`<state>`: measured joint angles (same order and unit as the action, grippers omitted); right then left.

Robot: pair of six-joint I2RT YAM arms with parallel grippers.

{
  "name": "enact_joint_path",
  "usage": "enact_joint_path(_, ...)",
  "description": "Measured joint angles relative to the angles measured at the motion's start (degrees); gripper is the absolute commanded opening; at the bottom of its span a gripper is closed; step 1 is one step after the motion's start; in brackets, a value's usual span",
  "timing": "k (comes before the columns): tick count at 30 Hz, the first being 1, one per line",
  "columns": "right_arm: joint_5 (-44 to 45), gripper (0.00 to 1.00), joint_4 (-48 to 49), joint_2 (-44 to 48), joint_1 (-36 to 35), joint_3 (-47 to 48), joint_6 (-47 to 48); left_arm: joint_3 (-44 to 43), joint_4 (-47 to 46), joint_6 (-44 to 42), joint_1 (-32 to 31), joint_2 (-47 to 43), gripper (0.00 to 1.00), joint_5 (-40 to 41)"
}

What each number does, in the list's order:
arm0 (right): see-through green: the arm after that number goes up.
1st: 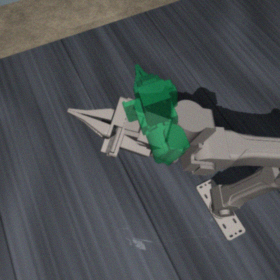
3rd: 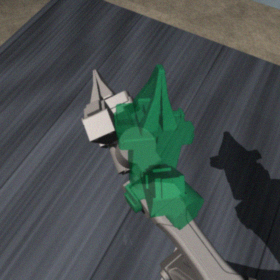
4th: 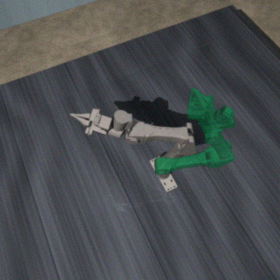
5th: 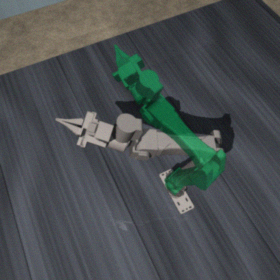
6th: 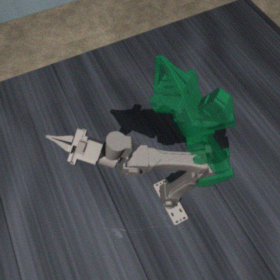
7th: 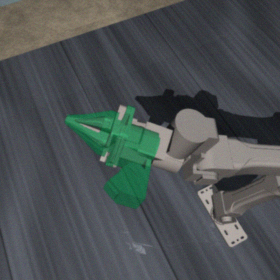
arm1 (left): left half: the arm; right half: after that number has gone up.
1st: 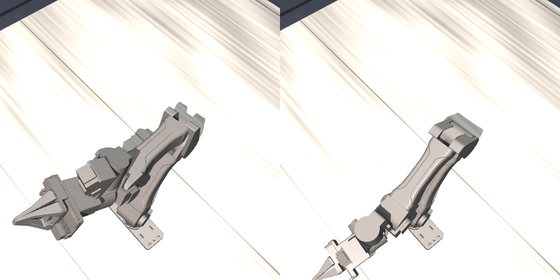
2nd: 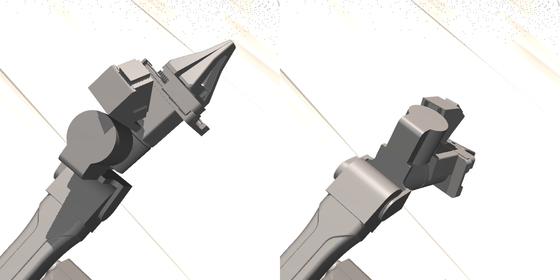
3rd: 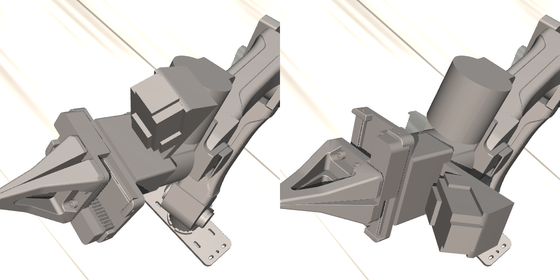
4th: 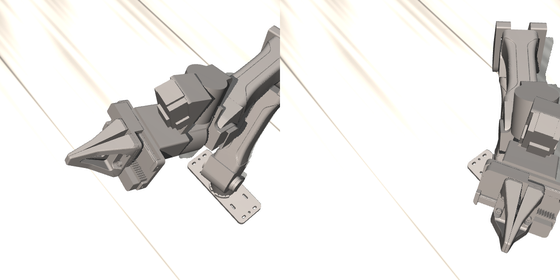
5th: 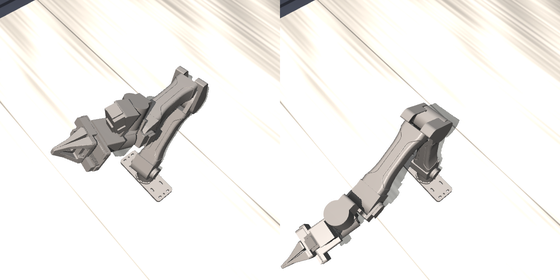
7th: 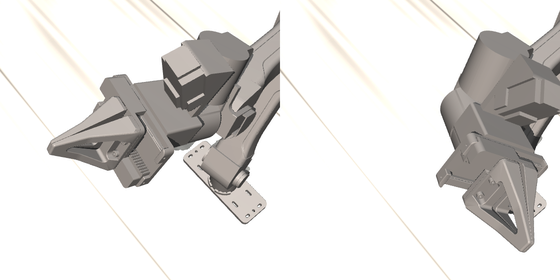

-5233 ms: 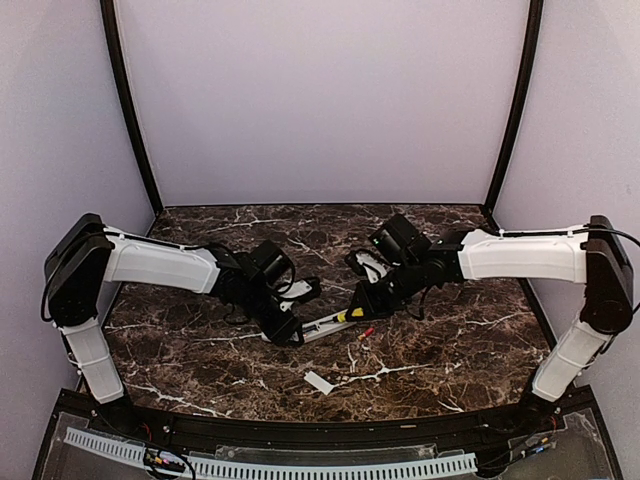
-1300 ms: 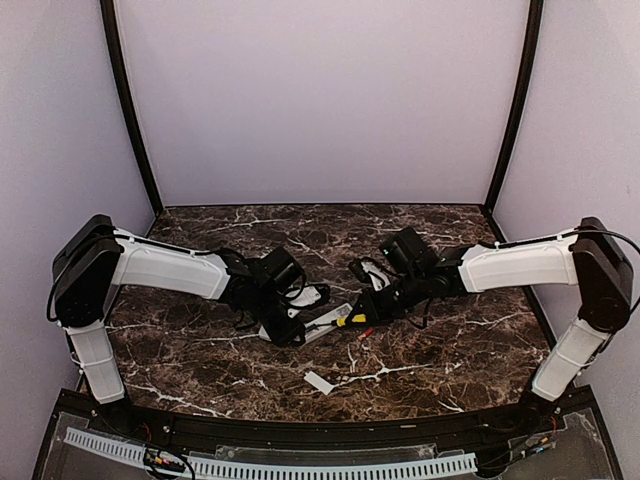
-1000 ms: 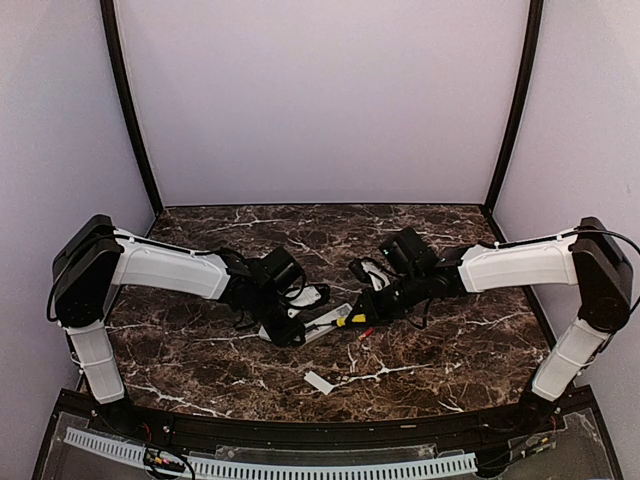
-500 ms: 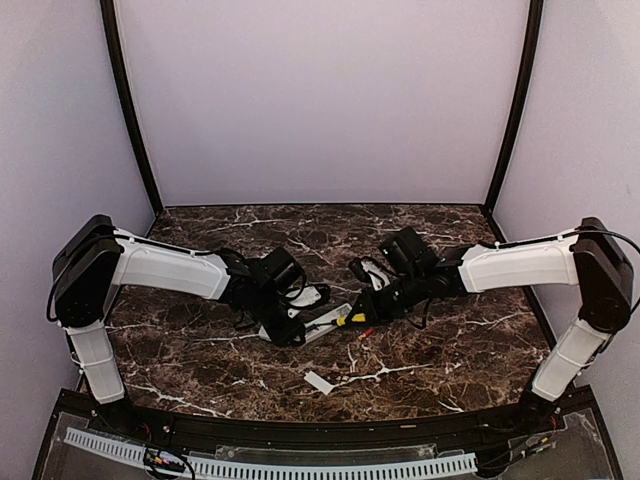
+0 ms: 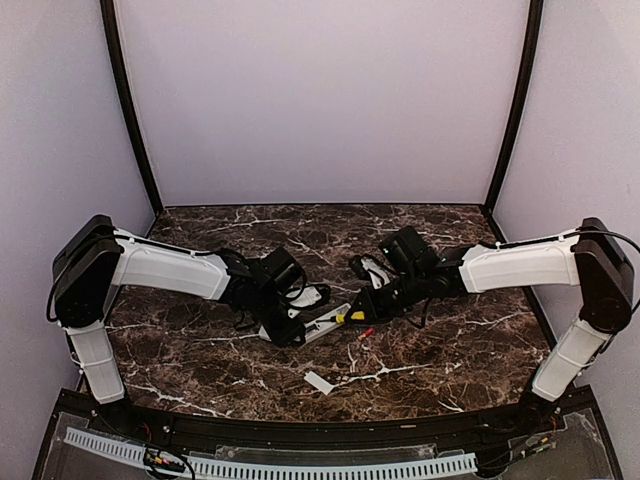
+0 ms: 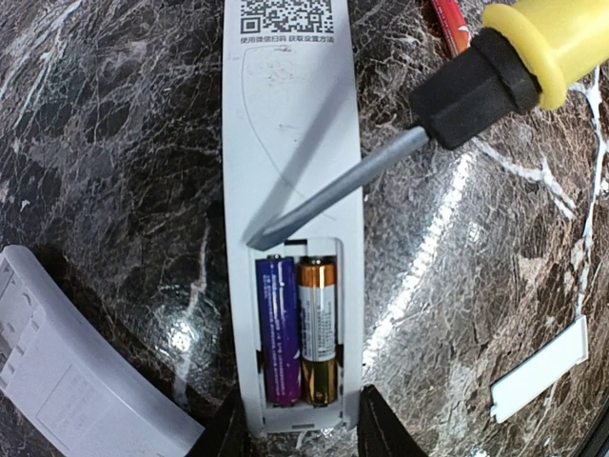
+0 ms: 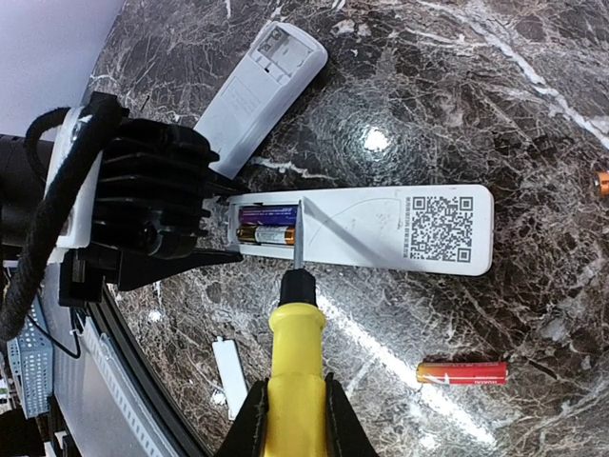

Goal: Unload the batteries from the remote control
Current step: Remove the battery from the remote control without the battery cover.

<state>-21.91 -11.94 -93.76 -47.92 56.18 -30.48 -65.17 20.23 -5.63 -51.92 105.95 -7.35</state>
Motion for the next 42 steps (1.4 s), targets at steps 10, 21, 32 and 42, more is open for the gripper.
enact_joint_path(10,-0.3,0.0,-0.1,0.0,-0.3,-0.1,0.0,0.0,0.0,0.0,0.0,0.0,0.2,0.1)
enact_joint_path(21,-0.4,0.0,-0.4,-0.3,-1.1,-0.1,0.2,0.0,0.0,0.0,-0.1,0.0,0.2,0.2)
enact_joint_path(32,1.9,0.0,-2.4,-0.3,-1.4,1.1,0.4,0.0,0.0,0.0,-0.1,0.0,0.2,0.3)
enact_joint_path(42,5.0,0.0,-6.6,-0.3,-2.1,3.3,1.1,0.0,0.0,0.0,-0.3,0.0,0.2,0.5)
